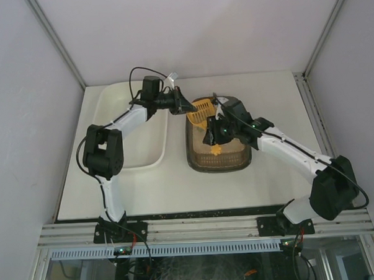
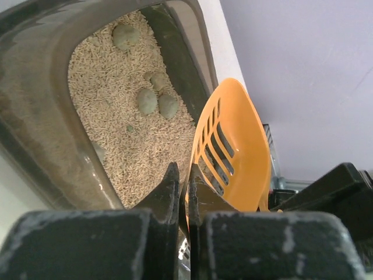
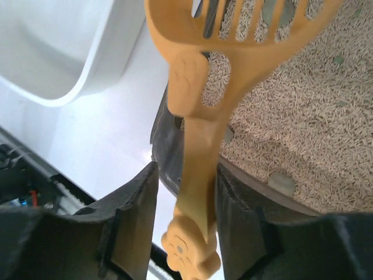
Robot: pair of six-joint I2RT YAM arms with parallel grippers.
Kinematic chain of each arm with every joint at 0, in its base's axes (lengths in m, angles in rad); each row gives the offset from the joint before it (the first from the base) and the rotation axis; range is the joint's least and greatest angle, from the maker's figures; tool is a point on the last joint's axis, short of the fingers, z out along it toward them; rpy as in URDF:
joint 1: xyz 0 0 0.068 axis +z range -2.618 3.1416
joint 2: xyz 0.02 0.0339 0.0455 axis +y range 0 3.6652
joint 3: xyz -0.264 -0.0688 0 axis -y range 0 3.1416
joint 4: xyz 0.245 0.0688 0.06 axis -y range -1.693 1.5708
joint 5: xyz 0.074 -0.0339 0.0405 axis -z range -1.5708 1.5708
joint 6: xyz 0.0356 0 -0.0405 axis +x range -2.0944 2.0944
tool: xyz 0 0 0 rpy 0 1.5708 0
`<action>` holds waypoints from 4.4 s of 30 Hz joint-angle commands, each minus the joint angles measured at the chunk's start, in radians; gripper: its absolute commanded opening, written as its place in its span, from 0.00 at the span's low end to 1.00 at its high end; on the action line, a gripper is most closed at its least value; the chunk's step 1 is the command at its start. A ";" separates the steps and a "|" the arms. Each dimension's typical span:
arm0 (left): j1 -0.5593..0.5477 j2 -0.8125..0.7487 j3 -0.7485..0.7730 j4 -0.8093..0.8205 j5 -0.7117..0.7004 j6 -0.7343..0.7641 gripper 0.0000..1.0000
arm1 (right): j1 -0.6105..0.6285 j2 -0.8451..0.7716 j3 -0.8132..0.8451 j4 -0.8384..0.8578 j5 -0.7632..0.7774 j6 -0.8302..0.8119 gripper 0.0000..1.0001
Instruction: Clean the litter box
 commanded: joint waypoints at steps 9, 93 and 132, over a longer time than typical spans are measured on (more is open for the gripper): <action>-0.004 -0.090 -0.010 0.126 0.029 -0.080 0.00 | -0.138 -0.129 -0.224 0.369 -0.376 0.176 0.09; 0.006 -0.740 -0.392 -0.311 -1.053 0.065 1.00 | -0.355 0.131 -0.210 0.227 -0.748 0.173 0.00; 0.300 -1.079 -0.574 -0.442 -1.226 0.262 0.92 | -0.396 0.258 -0.746 1.858 -0.906 0.945 0.00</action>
